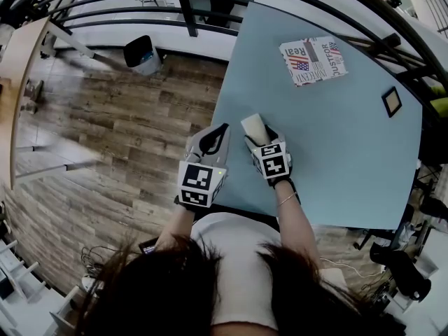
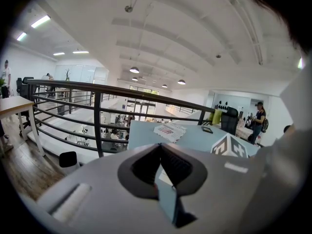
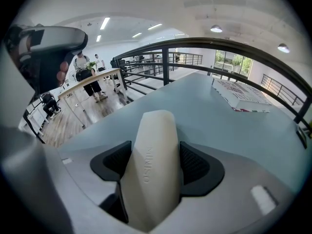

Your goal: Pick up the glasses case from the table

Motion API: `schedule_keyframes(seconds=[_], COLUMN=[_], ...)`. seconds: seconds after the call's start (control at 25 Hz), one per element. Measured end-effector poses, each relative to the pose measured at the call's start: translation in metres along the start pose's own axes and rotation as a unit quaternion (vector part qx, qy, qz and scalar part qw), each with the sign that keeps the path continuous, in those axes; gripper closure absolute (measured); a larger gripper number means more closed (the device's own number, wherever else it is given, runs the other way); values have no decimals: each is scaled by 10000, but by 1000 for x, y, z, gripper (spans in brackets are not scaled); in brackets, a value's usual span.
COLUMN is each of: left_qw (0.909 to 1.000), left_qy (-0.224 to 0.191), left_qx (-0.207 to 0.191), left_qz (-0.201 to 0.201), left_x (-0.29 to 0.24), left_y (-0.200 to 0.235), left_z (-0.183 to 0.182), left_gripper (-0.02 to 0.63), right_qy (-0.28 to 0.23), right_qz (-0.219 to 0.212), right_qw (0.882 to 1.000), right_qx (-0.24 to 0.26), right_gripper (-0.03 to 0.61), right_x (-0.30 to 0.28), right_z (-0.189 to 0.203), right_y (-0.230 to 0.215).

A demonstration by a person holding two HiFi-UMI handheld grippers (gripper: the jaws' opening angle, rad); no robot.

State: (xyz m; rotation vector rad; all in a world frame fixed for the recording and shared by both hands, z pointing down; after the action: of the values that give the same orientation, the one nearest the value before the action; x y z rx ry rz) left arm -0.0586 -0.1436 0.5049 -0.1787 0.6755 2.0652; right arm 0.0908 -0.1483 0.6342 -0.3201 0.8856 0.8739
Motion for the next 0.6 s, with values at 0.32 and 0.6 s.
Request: schedule_keyframes(seconds=[0.32, 0.6], left_qw=[10000, 9999], left_qy=[-16, -77], left_qx=[-20, -26], left_qz=[-1, -72], left_x=[1, 5], left_y=[-1, 2], left_z=[0, -4], left_gripper=[555, 555], right_qy=[15, -97], right_qz=[-31, 21], right_qw=[10000, 9998], right_qx=[-64, -173], right_gripper=[268, 268], right_x=[0, 8], right_z=[1, -5], right_y=[-1, -4])
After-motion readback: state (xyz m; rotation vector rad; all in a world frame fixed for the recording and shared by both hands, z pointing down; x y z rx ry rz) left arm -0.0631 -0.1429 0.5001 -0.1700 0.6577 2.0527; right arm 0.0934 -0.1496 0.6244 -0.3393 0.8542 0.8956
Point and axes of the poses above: the fingertips, and each gripper's own axes: x backward along the fingers, y to its left, z out of its underside, the point moved 5 cm from there along x, backward along the fingers, and after that the axes turned 14 degrees about x, right-handed, at the moved point
